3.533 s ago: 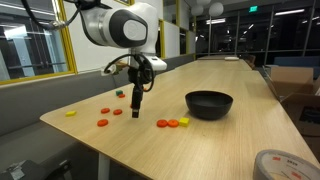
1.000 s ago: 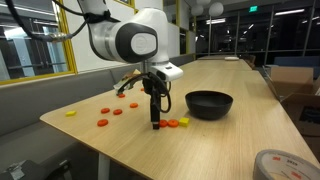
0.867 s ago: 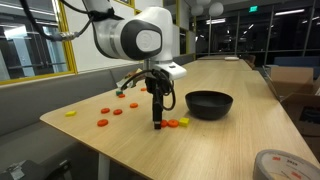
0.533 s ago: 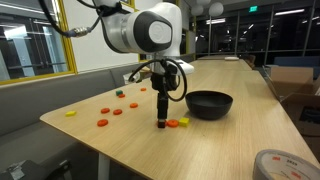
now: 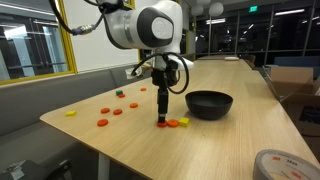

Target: Put the orange circles into the bowl.

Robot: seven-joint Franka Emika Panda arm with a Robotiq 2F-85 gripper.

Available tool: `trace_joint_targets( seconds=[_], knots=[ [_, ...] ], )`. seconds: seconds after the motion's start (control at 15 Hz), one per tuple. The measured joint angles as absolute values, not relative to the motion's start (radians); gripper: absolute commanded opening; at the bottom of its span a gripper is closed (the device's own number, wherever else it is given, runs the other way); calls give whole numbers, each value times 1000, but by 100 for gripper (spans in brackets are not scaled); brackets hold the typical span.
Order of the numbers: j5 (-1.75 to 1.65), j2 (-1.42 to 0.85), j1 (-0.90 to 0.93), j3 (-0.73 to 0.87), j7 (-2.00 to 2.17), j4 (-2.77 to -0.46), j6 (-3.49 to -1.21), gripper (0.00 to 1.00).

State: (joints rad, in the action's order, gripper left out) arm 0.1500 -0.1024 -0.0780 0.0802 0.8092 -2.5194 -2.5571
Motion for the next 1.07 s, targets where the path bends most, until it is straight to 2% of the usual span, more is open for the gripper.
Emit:
trace_joint_targets(
  seconds=[0.67, 0.73, 1.07],
  knots=[
    [184, -136, -77, 78, 804, -2520, -2557, 100],
    [184, -137, -76, 78, 804, -2520, -2557, 80],
    [184, -140, -75, 78, 804, -2520, -2557, 42]
  ],
)
